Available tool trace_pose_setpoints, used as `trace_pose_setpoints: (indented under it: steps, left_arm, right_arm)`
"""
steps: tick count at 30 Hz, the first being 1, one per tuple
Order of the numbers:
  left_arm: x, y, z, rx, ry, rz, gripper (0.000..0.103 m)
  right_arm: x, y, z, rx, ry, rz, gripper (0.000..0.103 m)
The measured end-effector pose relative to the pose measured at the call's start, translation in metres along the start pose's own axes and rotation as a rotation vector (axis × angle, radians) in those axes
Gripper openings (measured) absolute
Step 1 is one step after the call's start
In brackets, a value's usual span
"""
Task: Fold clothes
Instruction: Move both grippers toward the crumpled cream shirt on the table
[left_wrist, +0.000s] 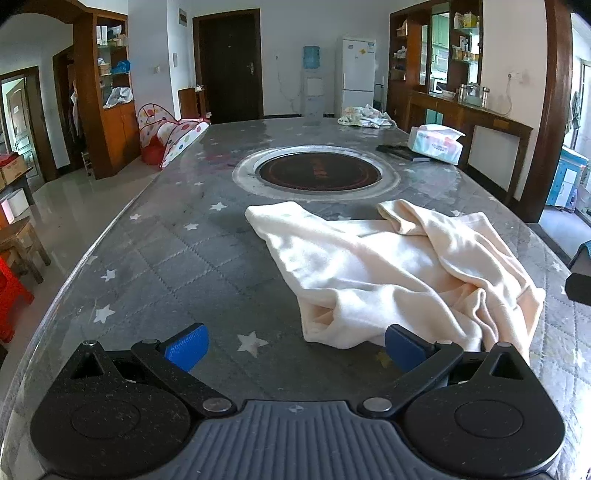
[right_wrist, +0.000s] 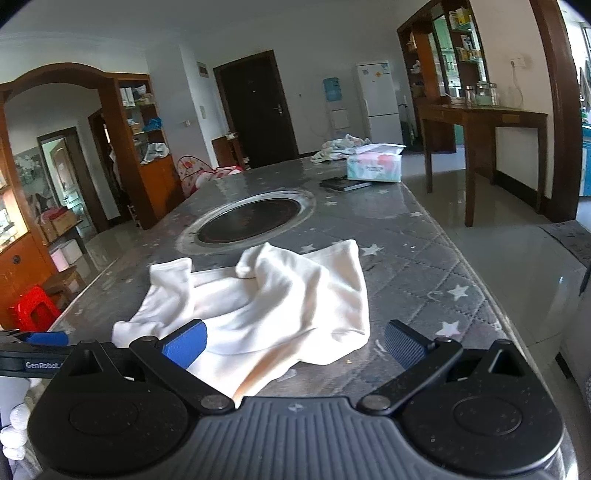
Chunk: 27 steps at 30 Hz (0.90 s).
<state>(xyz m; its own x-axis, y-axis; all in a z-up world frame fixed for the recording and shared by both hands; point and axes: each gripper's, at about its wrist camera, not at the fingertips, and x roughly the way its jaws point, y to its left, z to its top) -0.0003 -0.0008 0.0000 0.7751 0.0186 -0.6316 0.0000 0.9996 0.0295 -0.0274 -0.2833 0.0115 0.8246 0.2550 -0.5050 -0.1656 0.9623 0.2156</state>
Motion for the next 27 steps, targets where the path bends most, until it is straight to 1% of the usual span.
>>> trace_pose_setpoints:
  steps: [6, 8, 12, 21, 27]
  left_arm:
    - [-0.002, -0.007, -0.001, 0.003, 0.008, -0.012, 0.103]
    - [-0.001, -0.009, 0.0, -0.002, 0.018, -0.016, 0.103]
    - [-0.004, -0.005, 0.0, -0.016, 0.011, -0.03, 0.103]
    - [-0.007, -0.002, 0.006, -0.031, -0.004, -0.035, 0.103]
    - [-0.004, -0.009, 0.014, -0.023, 0.0, -0.053, 0.103]
  right_arm:
    - [-0.001, 0.008, -0.003, -0.003, 0.008, 0.016, 0.103]
    - [-0.004, 0.007, -0.003, 0.004, 0.007, 0.034, 0.103]
    - [-0.002, 0.009, -0.002, -0.001, 0.022, 0.059, 0.103]
    - [0.001, 0.012, -0.004, -0.02, 0.048, 0.065, 0.103]
    - [0.005, 0.012, 0.0, -0.027, 0.051, 0.064, 0.103]
